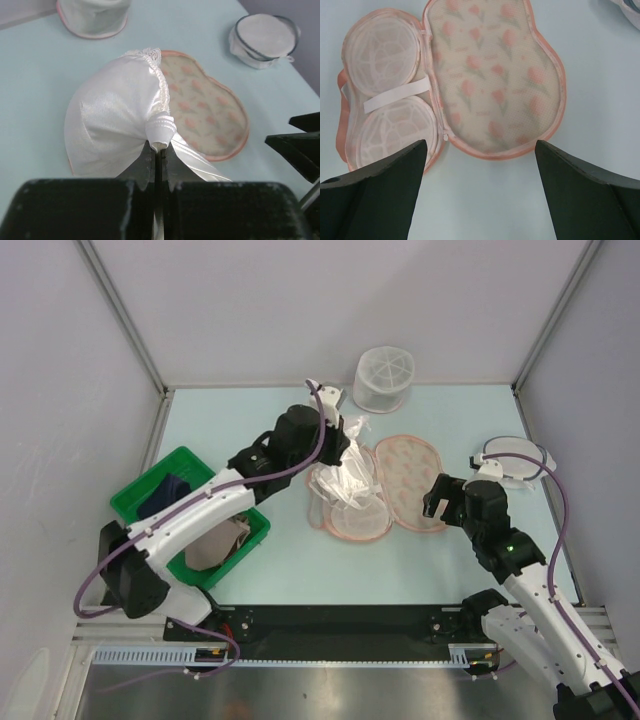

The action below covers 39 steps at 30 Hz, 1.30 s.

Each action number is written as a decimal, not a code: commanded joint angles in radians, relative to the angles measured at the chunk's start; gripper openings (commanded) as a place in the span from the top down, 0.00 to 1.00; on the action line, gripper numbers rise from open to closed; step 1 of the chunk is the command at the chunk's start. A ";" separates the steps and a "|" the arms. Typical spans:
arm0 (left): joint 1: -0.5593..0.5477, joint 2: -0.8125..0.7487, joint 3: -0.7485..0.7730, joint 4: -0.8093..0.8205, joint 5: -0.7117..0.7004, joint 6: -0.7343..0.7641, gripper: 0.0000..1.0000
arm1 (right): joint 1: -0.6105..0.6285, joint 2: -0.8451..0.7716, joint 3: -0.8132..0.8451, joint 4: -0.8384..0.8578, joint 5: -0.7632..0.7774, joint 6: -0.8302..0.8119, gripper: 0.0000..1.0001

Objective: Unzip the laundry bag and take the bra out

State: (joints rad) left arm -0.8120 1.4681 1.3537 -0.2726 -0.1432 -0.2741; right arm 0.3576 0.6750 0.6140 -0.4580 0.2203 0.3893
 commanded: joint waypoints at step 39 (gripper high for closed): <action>0.694 -0.592 -0.082 -0.438 -0.156 0.039 1.00 | -0.008 0.028 0.032 0.111 -0.087 -0.033 0.05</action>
State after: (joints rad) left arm -0.2035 0.9123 1.2865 -0.6453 -0.2691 -0.2596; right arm 0.3550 0.6971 0.6174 -0.4030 0.1566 0.3649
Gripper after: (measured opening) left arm 0.024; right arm 0.946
